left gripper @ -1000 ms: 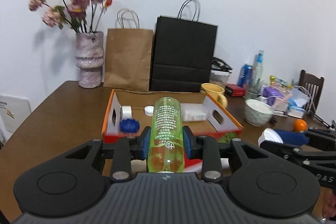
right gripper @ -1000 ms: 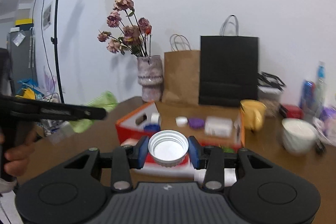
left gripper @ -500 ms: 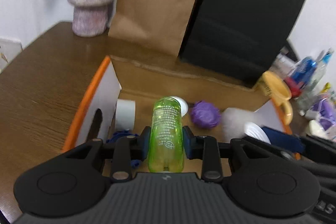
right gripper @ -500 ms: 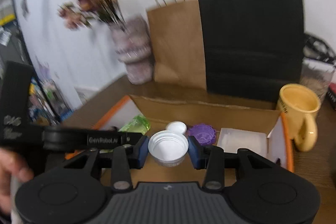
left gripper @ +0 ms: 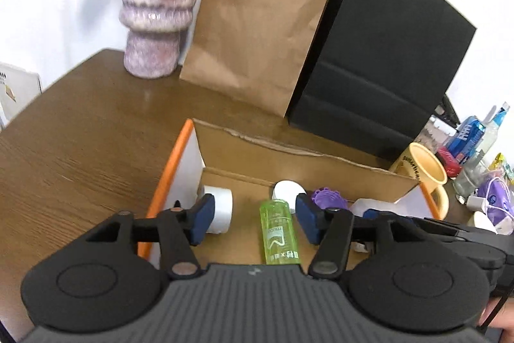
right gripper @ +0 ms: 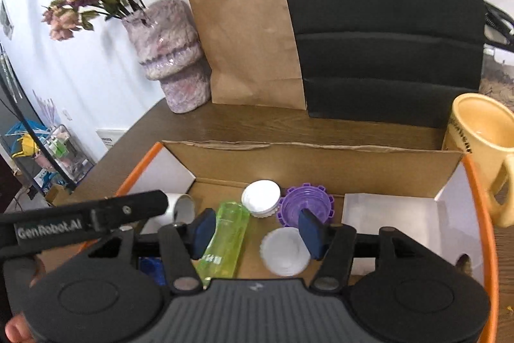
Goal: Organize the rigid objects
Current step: 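Lower both items into the box and open both tools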
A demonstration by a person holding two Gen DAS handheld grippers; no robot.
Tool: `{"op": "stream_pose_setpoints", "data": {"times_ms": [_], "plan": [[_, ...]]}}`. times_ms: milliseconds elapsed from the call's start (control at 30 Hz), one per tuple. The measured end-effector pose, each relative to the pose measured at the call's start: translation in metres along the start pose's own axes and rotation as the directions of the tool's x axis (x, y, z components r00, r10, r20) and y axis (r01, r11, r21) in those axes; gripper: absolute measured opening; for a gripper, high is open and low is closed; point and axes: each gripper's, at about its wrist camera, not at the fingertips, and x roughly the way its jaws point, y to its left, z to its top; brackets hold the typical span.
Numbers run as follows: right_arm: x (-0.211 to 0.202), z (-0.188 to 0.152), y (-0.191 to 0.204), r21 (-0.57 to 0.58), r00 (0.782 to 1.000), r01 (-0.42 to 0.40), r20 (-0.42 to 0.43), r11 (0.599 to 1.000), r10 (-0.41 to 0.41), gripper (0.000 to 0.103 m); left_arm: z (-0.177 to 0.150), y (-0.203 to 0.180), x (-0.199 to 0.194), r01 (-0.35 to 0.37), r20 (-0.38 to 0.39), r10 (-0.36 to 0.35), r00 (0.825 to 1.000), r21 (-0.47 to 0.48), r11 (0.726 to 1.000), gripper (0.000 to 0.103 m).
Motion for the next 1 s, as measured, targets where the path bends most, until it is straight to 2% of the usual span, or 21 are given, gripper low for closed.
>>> {"op": "stream_pose_setpoints", "data": {"times_ms": [100, 167, 267, 433, 600, 733, 867, 1000], "plan": [[-0.033, -0.001, 0.003, -0.025, 0.999, 0.026, 0.027, 0.999, -0.025, 0.057, 0.0, -0.005, -0.027, -0.017, 0.031, 0.015, 0.999, 0.058, 0.998, 0.066], [-0.062, -0.005, 0.003, -0.044, 0.998, 0.051, 0.048, 0.998, -0.049, 0.06, -0.005, -0.007, -0.051, -0.024, 0.064, 0.016, 0.998, 0.114, 0.993, 0.075], [-0.109, -0.016, 0.001, -0.068, 0.992, 0.099, 0.09, 0.993, -0.093, 0.066, -0.017, -0.009, -0.089, -0.048, 0.105, 0.028, 0.994, 0.2, 0.979, 0.076], [-0.178, -0.047, -0.006, -0.052, 0.98, 0.135, 0.152, 0.99, -0.125, 0.066, -0.05, -0.011, -0.158, -0.087, 0.206, 0.027, 0.978, 0.292, 0.952, 0.076], [-0.235, -0.091, 0.001, -0.07, 0.958, 0.204, 0.218, 0.977, -0.184, 0.067, -0.091, -0.017, -0.223, -0.11, 0.307, 0.002, 0.952, 0.337, 0.935, 0.076], [-0.269, -0.127, 0.013, -0.078, 0.942, 0.223, 0.273, 0.972, -0.195, 0.067, -0.122, -0.017, -0.266, -0.11, 0.364, -0.024, 0.931, 0.342, 0.933, 0.076], [-0.301, -0.169, 0.034, -0.109, 0.907, 0.239, 0.38, 0.965, -0.182, 0.068, -0.161, -0.016, -0.3, -0.17, 0.456, 0.002, 0.89, 0.328, 0.929, 0.076], [-0.326, -0.216, 0.052, -0.101, 0.877, 0.239, 0.449, 0.966, -0.17, 0.07, -0.203, -0.011, -0.328, -0.182, 0.513, -0.004, 0.859, 0.312, 0.932, 0.076]]}}
